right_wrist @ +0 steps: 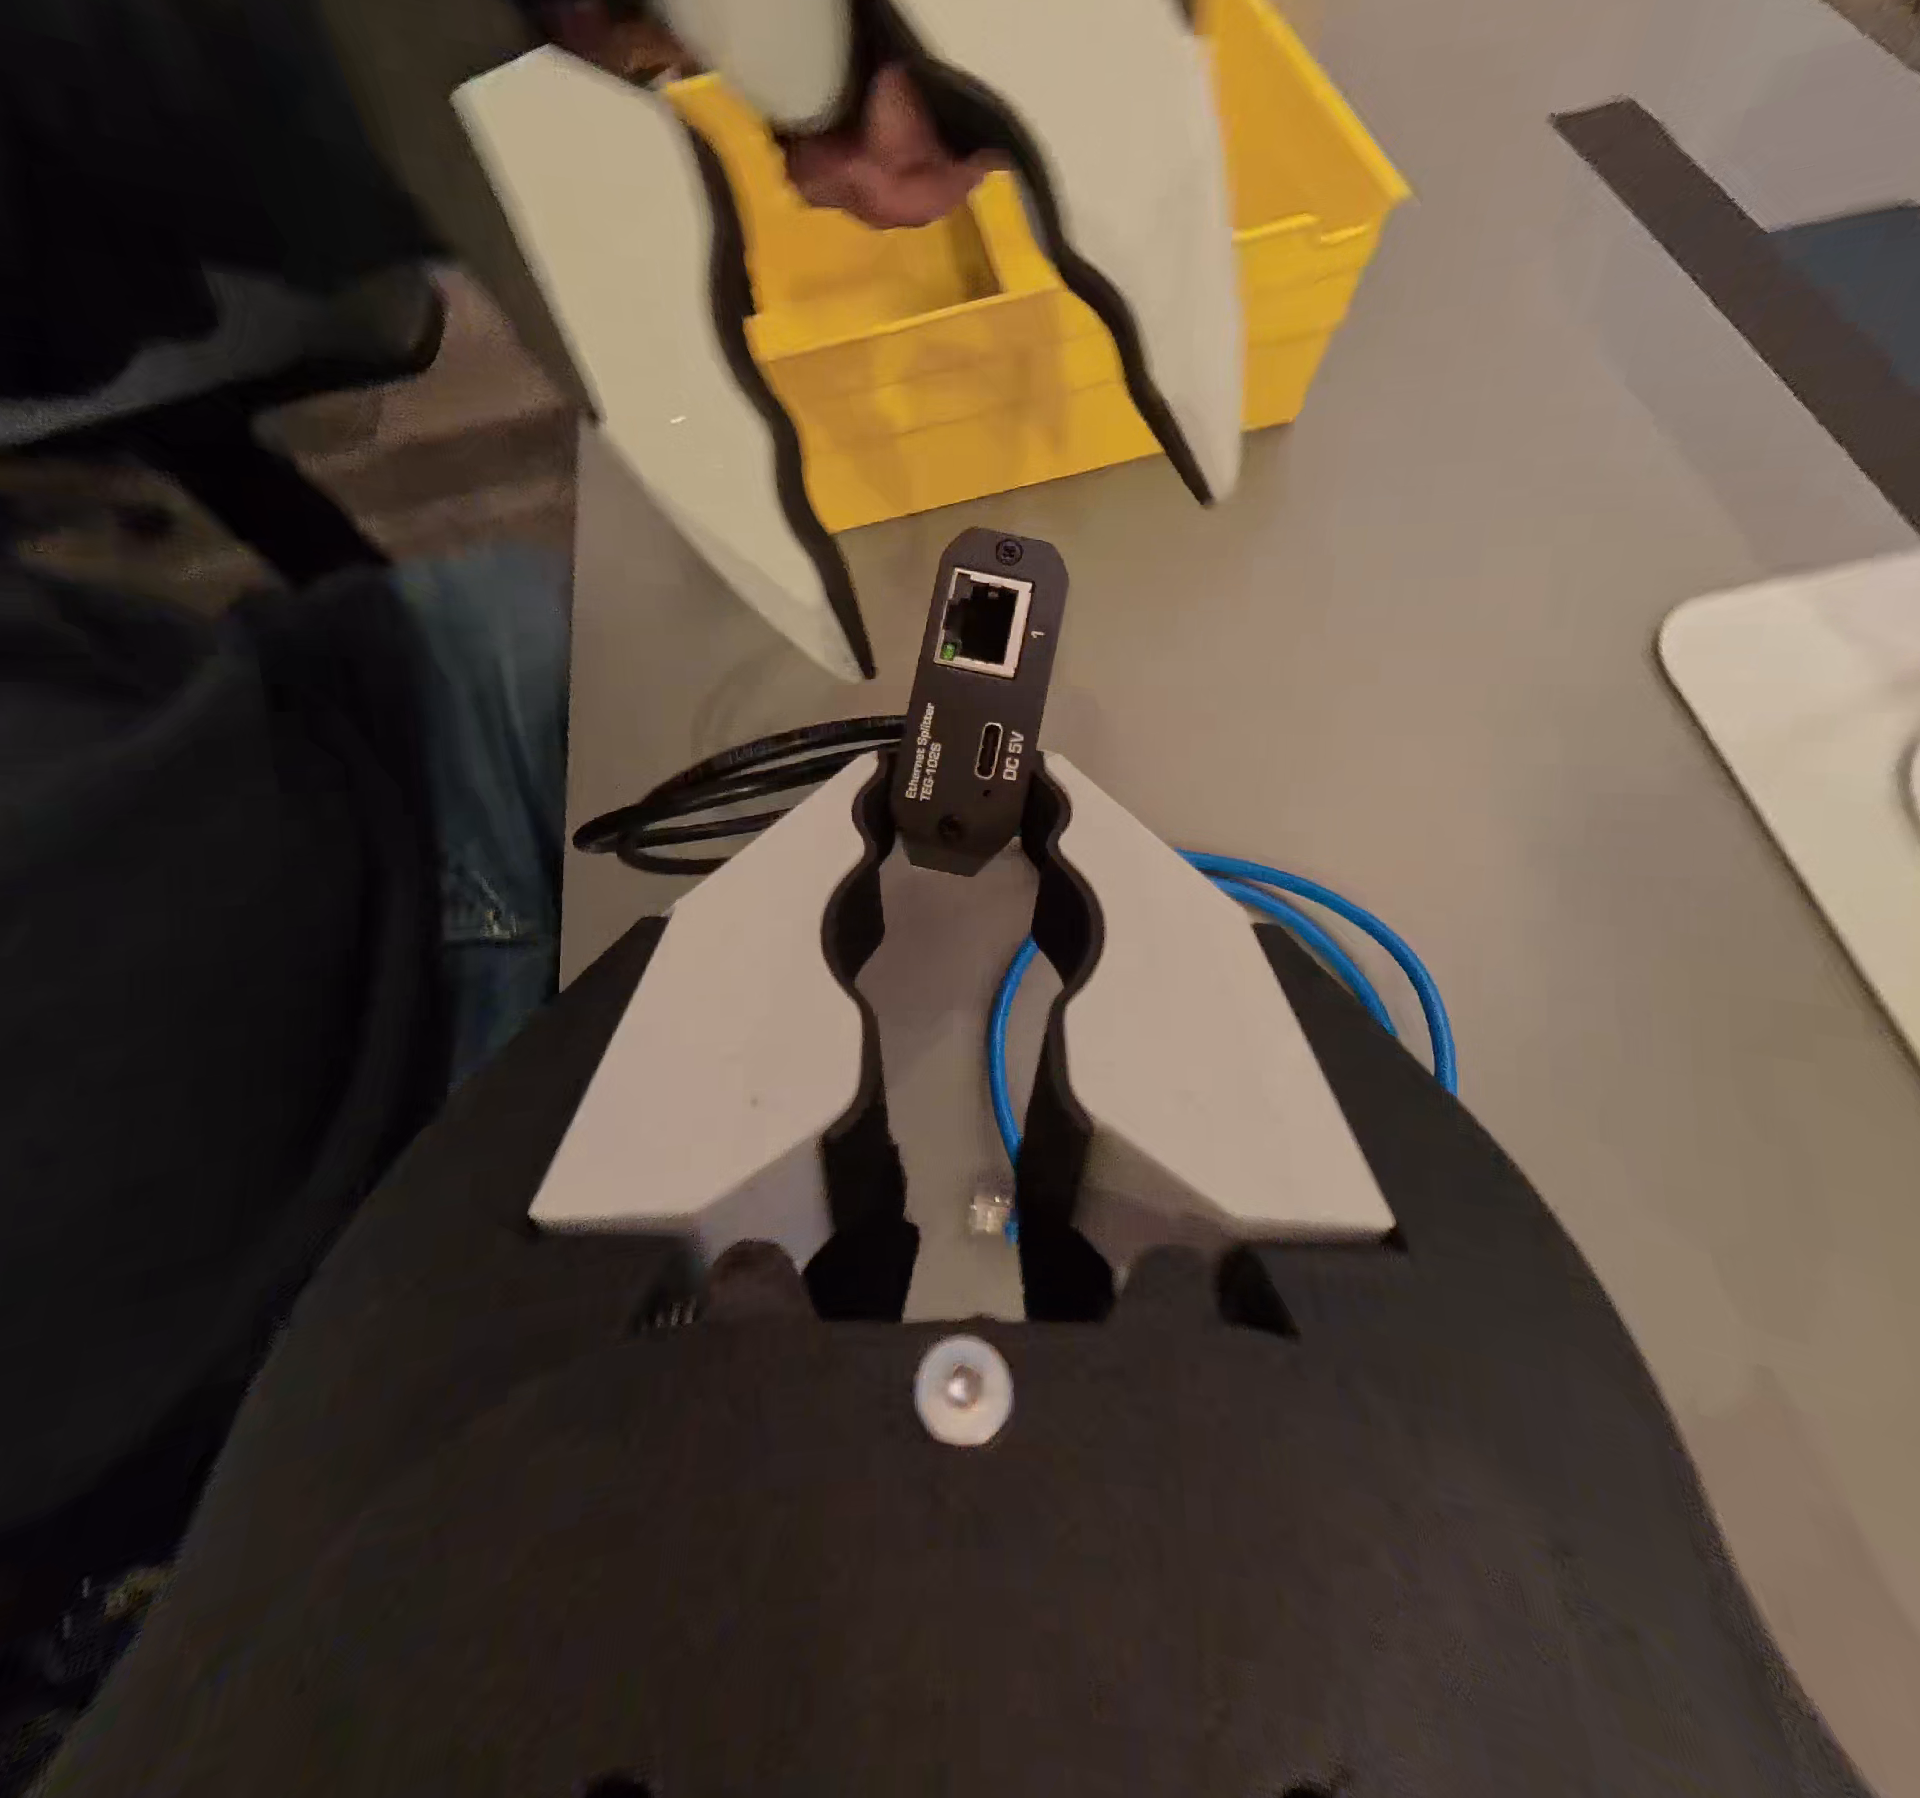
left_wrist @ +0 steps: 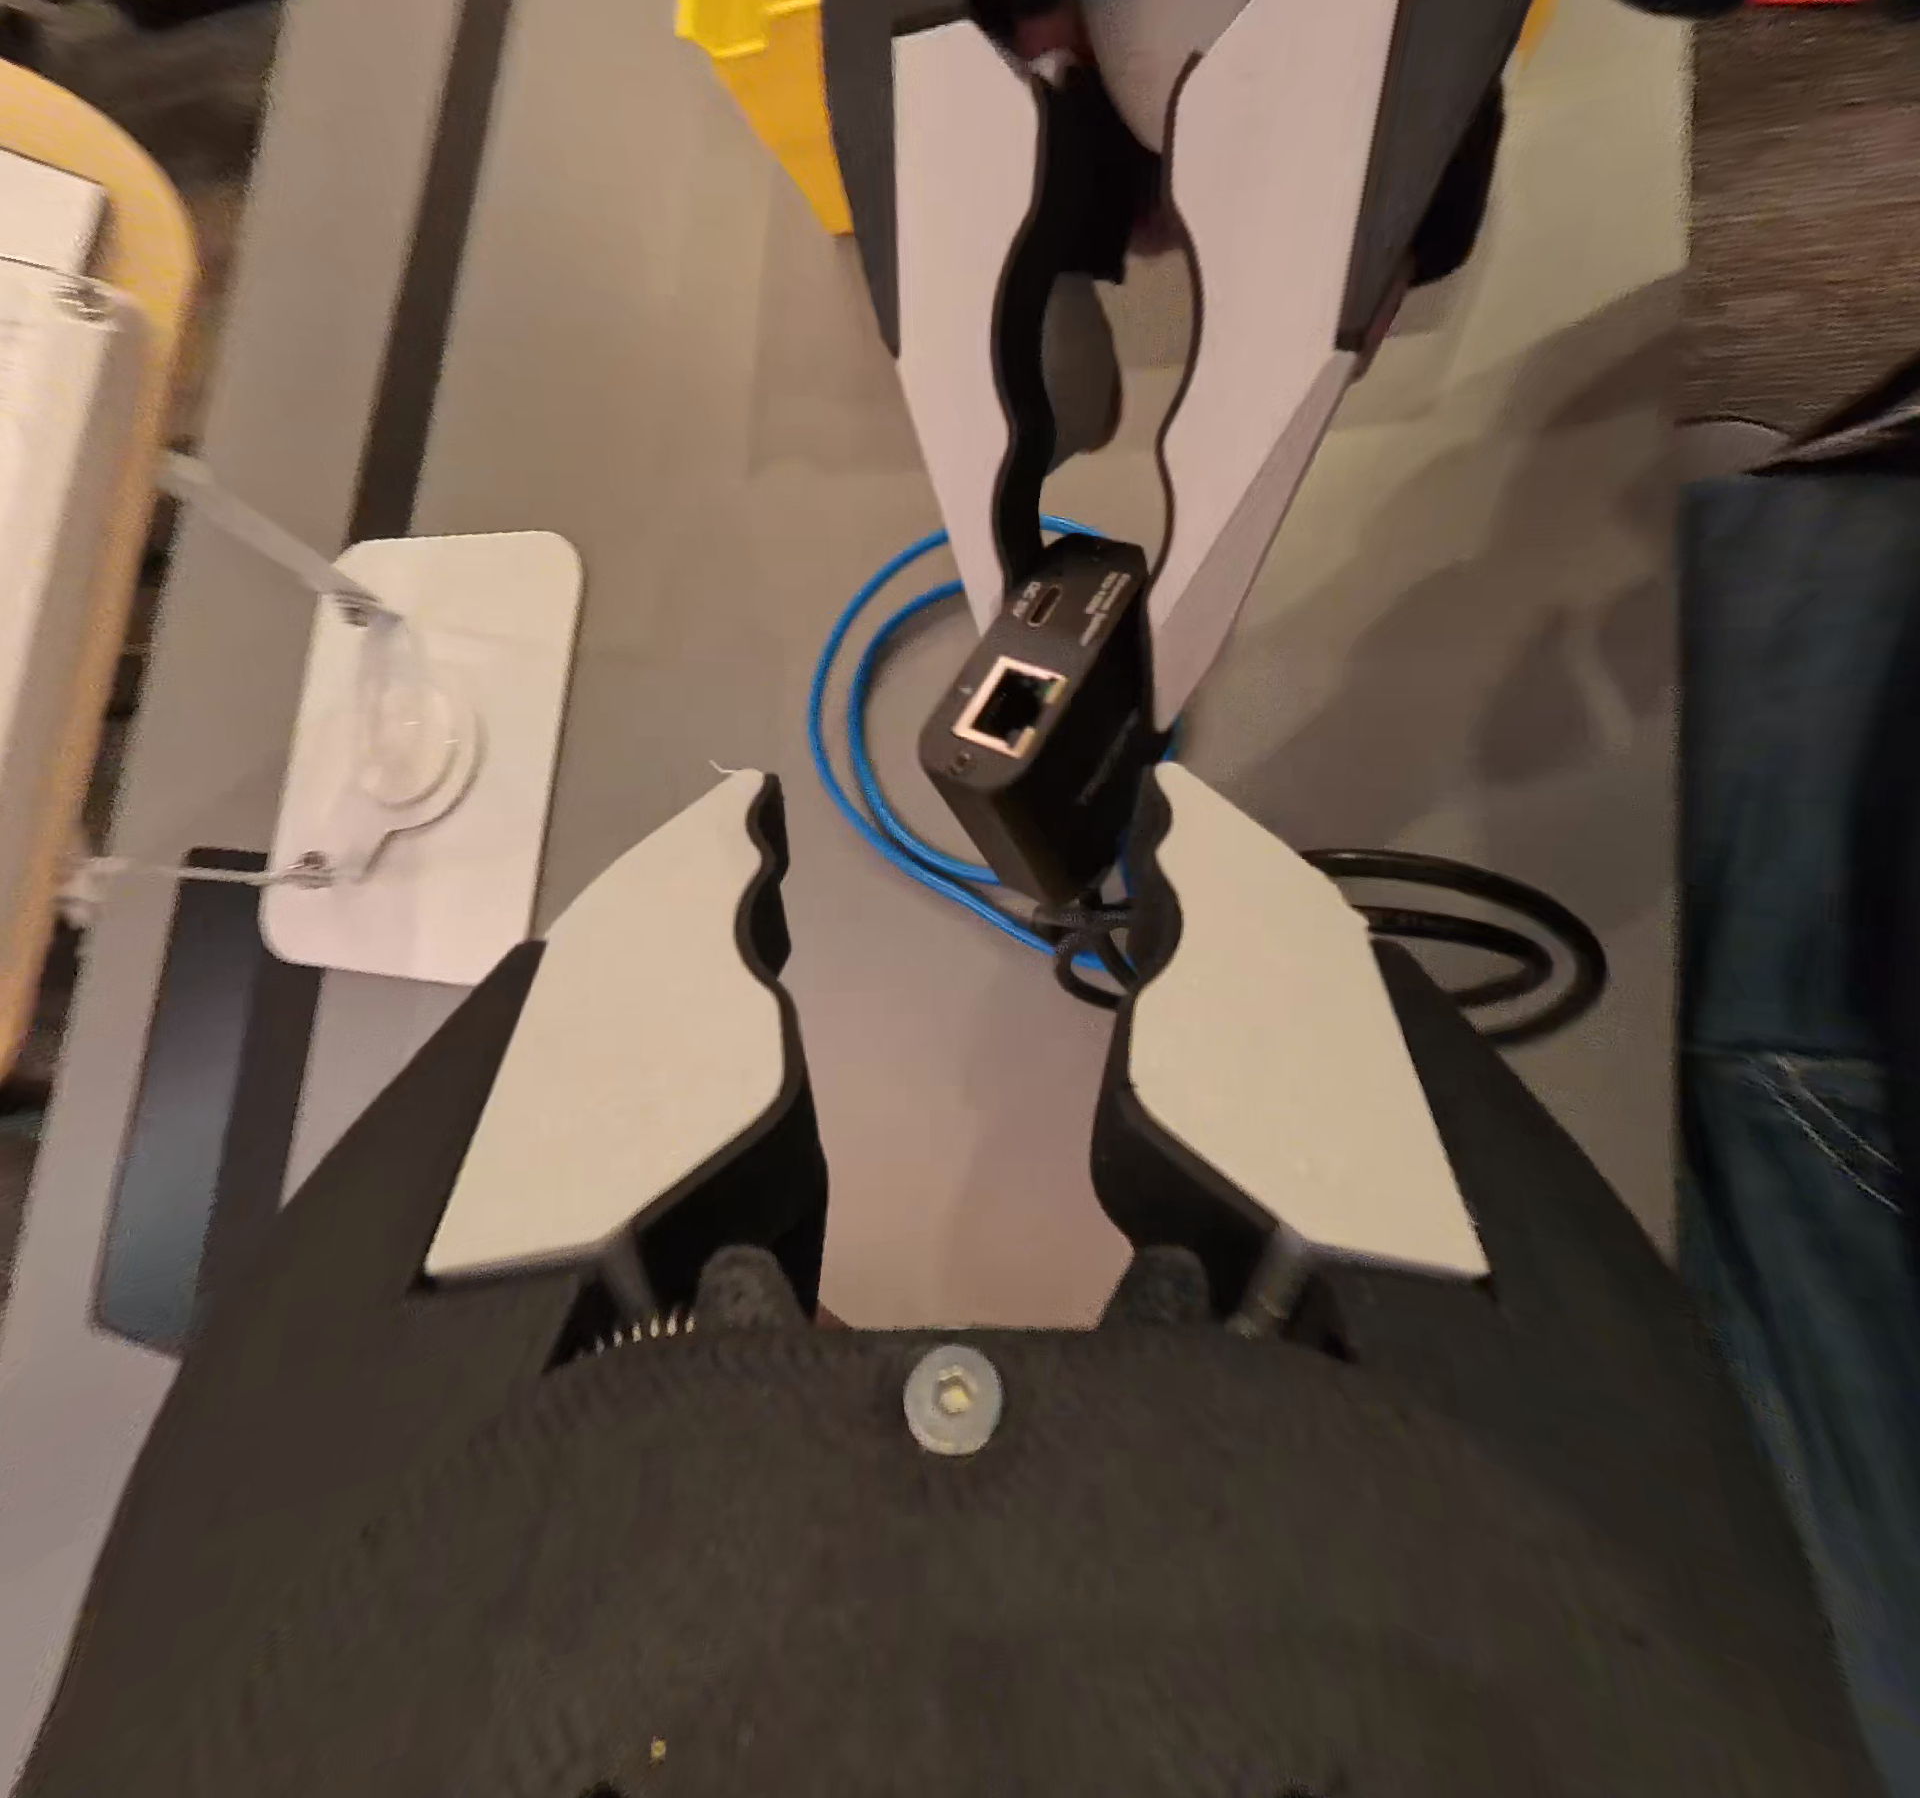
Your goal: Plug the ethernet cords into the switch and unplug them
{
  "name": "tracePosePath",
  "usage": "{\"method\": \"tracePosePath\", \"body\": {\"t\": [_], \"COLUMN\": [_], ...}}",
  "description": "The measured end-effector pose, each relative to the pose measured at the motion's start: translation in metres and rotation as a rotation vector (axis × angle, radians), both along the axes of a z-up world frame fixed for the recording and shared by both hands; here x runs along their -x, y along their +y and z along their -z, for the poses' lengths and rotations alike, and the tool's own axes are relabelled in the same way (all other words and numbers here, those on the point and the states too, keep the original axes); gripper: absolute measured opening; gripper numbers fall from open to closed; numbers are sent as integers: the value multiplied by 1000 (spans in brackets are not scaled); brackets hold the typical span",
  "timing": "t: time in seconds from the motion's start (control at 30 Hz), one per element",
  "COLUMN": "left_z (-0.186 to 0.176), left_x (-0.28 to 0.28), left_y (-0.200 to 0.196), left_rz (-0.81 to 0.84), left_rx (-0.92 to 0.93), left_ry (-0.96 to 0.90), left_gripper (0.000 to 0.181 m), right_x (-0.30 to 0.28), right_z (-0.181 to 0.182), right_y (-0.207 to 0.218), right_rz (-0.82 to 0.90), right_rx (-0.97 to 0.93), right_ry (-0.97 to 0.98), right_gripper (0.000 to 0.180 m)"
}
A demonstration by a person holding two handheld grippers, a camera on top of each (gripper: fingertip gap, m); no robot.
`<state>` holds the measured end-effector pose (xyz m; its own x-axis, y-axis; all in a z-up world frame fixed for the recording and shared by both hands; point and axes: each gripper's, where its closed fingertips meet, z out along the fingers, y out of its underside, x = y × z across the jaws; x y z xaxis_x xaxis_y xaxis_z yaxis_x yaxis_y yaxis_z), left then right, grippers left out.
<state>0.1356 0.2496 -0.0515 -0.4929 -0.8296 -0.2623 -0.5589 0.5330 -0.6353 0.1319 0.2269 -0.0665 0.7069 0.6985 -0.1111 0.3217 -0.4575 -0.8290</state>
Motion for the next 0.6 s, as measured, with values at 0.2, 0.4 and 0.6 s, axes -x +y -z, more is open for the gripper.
{"method": "tracePosePath", "body": {"t": [0.2, 0.4, 0.6], "left_z": [21, 10, 6], "left_x": [18, 10, 2], "left_y": [-29, -2, 20], "left_rz": [172, -82, -335], "left_rx": [128, 356, 575], "left_ry": [207, 57, -146], "left_gripper": [25, 25, 24], "right_x": [14, -8, -9], "right_z": [4, -20, -13], "right_y": [-12, 17, 5], "right_rz": [-225, 6, 157], "right_rx": [56, -116, -152], "right_ry": [-184, -107, -181], "right_gripper": [23, 26, 60]}}
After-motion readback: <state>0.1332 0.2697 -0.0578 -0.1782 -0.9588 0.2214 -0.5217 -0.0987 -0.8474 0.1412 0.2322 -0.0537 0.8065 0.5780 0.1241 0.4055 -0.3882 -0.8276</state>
